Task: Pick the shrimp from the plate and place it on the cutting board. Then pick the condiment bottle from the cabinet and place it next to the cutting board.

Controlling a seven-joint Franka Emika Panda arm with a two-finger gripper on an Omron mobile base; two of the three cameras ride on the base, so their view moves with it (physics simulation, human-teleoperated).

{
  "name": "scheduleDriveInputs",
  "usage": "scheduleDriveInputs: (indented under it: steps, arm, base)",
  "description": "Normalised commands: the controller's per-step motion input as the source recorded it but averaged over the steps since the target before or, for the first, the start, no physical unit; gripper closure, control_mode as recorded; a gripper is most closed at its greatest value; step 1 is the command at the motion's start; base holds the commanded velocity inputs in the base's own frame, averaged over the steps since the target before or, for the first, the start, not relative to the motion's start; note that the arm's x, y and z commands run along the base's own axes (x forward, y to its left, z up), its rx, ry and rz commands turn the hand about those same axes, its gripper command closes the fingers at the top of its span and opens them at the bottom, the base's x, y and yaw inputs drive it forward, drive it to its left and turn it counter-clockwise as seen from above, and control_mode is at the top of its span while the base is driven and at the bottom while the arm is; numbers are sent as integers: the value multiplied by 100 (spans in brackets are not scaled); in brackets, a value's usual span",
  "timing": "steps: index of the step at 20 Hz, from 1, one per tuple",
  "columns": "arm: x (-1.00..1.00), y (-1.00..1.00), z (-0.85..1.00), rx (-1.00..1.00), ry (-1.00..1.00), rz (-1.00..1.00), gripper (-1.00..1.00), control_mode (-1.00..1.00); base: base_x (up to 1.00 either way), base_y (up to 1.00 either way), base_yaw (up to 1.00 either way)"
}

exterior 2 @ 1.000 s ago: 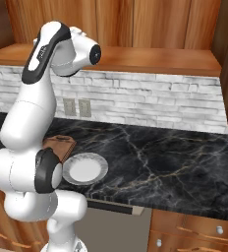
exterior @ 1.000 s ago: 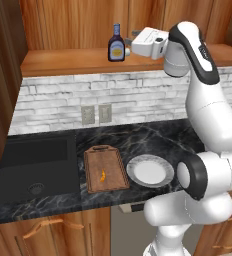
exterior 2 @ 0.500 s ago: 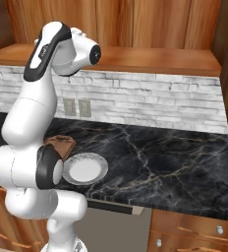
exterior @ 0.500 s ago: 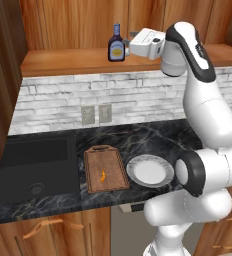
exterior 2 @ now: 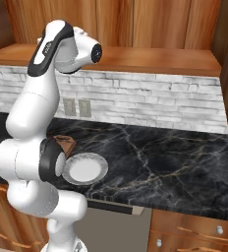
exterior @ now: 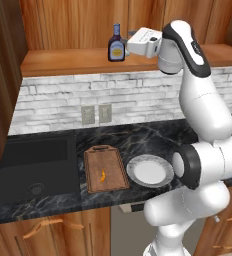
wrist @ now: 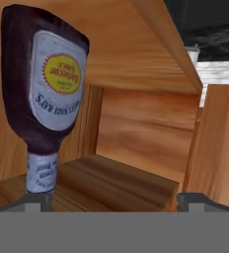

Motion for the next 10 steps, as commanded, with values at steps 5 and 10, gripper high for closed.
scheduleDriveInputs:
  steps: [5, 10]
  arm:
    - [16, 0, 0, 0, 0, 0, -100, -100]
    - [14, 4, 0, 0, 0, 0, -100, -100]
  base:
    - [0, 0, 0]
    - [0, 0, 0]
